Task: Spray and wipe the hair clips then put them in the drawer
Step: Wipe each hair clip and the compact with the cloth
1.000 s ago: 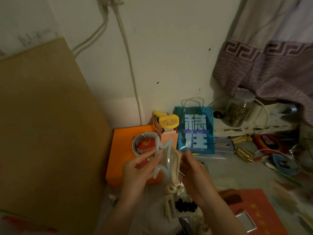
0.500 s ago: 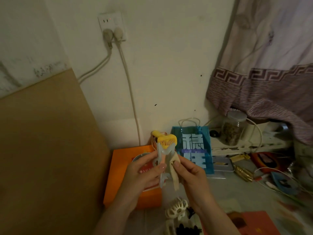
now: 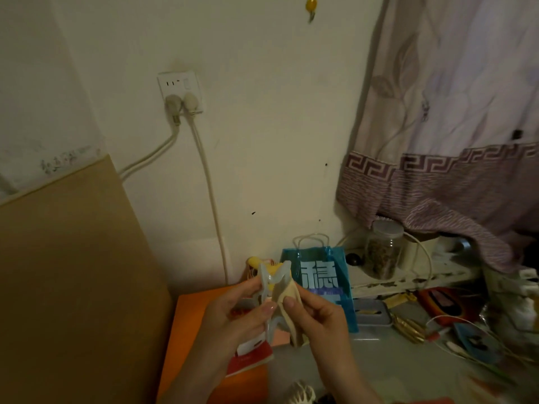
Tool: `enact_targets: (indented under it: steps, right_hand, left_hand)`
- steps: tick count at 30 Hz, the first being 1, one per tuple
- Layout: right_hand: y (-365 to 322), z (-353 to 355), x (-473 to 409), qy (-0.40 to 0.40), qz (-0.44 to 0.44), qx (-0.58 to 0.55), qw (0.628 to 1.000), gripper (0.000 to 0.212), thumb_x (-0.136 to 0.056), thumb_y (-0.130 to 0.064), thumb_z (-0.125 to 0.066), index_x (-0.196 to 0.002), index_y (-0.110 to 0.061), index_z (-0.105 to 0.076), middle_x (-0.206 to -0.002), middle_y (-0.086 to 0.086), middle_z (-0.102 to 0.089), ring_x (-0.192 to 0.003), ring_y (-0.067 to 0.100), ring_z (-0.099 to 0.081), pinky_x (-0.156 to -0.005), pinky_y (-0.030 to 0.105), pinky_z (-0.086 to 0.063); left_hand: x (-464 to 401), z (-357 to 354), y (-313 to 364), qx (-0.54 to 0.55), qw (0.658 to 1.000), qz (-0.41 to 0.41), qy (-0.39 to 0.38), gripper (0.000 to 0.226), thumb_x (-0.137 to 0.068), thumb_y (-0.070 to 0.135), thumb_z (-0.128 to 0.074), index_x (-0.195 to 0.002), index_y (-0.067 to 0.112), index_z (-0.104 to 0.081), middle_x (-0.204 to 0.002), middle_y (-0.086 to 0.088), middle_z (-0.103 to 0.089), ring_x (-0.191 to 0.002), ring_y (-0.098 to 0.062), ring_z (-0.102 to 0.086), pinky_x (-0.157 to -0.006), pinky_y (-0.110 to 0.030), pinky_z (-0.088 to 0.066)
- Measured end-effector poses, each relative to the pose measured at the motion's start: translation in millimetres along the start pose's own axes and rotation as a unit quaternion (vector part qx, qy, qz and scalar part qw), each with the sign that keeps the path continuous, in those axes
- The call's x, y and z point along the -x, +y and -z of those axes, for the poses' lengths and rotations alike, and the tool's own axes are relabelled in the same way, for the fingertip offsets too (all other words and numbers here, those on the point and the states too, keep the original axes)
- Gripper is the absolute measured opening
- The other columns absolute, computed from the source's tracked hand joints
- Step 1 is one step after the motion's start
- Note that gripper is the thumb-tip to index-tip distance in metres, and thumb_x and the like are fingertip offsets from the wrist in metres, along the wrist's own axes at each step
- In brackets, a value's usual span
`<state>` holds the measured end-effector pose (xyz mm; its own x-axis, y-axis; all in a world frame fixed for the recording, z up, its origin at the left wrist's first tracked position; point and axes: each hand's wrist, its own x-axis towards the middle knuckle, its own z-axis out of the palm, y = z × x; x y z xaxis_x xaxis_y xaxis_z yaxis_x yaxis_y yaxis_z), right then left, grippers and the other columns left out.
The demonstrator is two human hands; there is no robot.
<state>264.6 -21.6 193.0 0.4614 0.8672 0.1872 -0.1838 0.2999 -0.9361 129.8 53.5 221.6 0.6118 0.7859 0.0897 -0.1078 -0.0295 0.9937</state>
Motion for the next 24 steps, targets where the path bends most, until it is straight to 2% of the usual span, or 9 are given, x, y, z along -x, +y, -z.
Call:
enact_targets:
  steps: [5,8,10,14,16,18,19,22,24]
  right_hand:
    - [-7.1,3.2,-3.9,-0.020,0.000,0.033,0.999,0.033,-0.077,-0.027,-0.064,-0.108,-0.021,-0.073,-0.097,0.005,-0.075,-0.091,0.019,-0.071,-0.072,0.024,-0.056]
    - [-12.9,2.2,-9.1,-0.025,0.018,0.056,0.998,0.033,-0.078,-0.032,-0.064,-0.109,-0.027,-0.073,-0.098,0.004,-0.075,-0.093,0.022,-0.070,-0.077,0.034,-0.058]
    - [-20.0,0.7,-12.7,-0.028,0.042,0.070,0.996,0.029,-0.079,-0.033,-0.063,-0.106,-0.033,-0.074,-0.096,0.003,-0.075,-0.092,0.021,-0.069,-0.078,0.034,-0.058]
    - [-44.9,-2.1,-26.7,-0.028,0.080,0.080,0.993,0.021,-0.080,-0.030,-0.062,-0.094,-0.037,-0.076,-0.090,0.003,-0.075,-0.084,0.019,-0.070,-0.072,0.029,-0.057]
    - [-63.7,-2.0,-36.5,-0.014,0.098,0.059,0.993,0.019,-0.083,-0.022,-0.062,-0.092,-0.030,-0.078,-0.088,0.004,-0.076,-0.081,0.016,-0.071,-0.066,0.022,-0.055]
    - [-85.5,-2.3,-47.2,0.009,0.124,0.044,0.991,0.020,-0.087,-0.013,-0.061,-0.098,-0.022,-0.075,-0.087,0.004,-0.076,-0.076,0.012,-0.071,-0.061,0.018,-0.054]
    - [-96.0,-3.4,-52.1,0.020,0.135,0.041,0.990,0.020,-0.086,-0.013,-0.061,-0.101,-0.019,-0.074,-0.088,0.003,-0.076,-0.080,0.013,-0.071,-0.063,0.021,-0.055]
    - [-122.7,-10.9,-61.3,0.031,0.165,0.045,0.985,0.029,-0.081,-0.025,-0.063,-0.108,-0.017,-0.071,-0.091,0.006,-0.075,-0.087,0.026,-0.069,-0.078,0.047,-0.054]
    - [-134.8,-17.0,-65.7,0.029,0.181,0.043,0.982,0.028,-0.084,-0.024,-0.062,-0.109,-0.017,-0.071,-0.093,0.009,-0.075,-0.089,0.033,-0.069,-0.081,0.050,-0.053]
  left_hand:
    - [-11.1,0.7,-1.0,0.036,0.998,0.008,0.044,0.054,-0.051,0.037,-0.084,-0.103,0.038,-0.072,-0.103,0.013,-0.072,-0.092,-0.018,-0.071,-0.073,-0.034,-0.058]
    - [-20.9,0.3,9.5,0.033,0.997,-0.021,0.059,0.045,-0.047,0.038,-0.081,-0.091,0.045,-0.073,-0.096,0.016,-0.072,-0.087,-0.015,-0.072,-0.066,-0.031,-0.058]
    - [-27.4,2.1,19.2,0.036,0.996,-0.035,0.067,0.042,-0.049,0.037,-0.080,-0.090,0.043,-0.074,-0.094,0.010,-0.074,-0.086,-0.021,-0.073,-0.066,-0.036,-0.058]
    - [-35.4,0.2,42.2,0.094,0.993,-0.046,0.051,0.037,-0.079,0.005,-0.064,-0.116,0.006,-0.064,-0.088,-0.009,-0.075,-0.087,-0.031,-0.070,-0.066,-0.043,-0.060]
    - [-38.0,-3.6,60.6,0.102,0.991,-0.085,0.034,0.037,-0.070,0.012,-0.066,-0.107,0.008,-0.064,-0.083,-0.007,-0.075,-0.078,-0.026,-0.073,-0.055,-0.034,-0.060]
    - [-41.2,-5.1,78.7,0.116,0.988,-0.103,0.011,0.026,-0.072,0.012,-0.059,-0.098,0.014,-0.063,-0.077,0.000,-0.075,-0.069,-0.018,-0.073,-0.052,-0.023,-0.056]
    - [-43.7,-4.4,84.6,0.119,0.987,-0.108,-0.004,0.026,-0.073,0.011,-0.057,-0.097,0.016,-0.063,-0.077,0.002,-0.075,-0.070,-0.016,-0.073,-0.053,-0.022,-0.056]
    - [-48.1,-5.4,98.1,0.092,0.988,-0.126,-0.018,0.026,-0.070,0.015,-0.064,-0.094,0.020,-0.072,-0.090,0.005,-0.076,-0.081,-0.017,-0.073,-0.059,-0.023,-0.056]
    - [-48.5,-8.2,106.0,0.077,0.987,-0.140,-0.022,0.028,-0.064,0.022,-0.071,-0.090,0.031,-0.077,-0.098,0.005,-0.074,-0.087,-0.021,-0.073,-0.061,-0.024,-0.056]
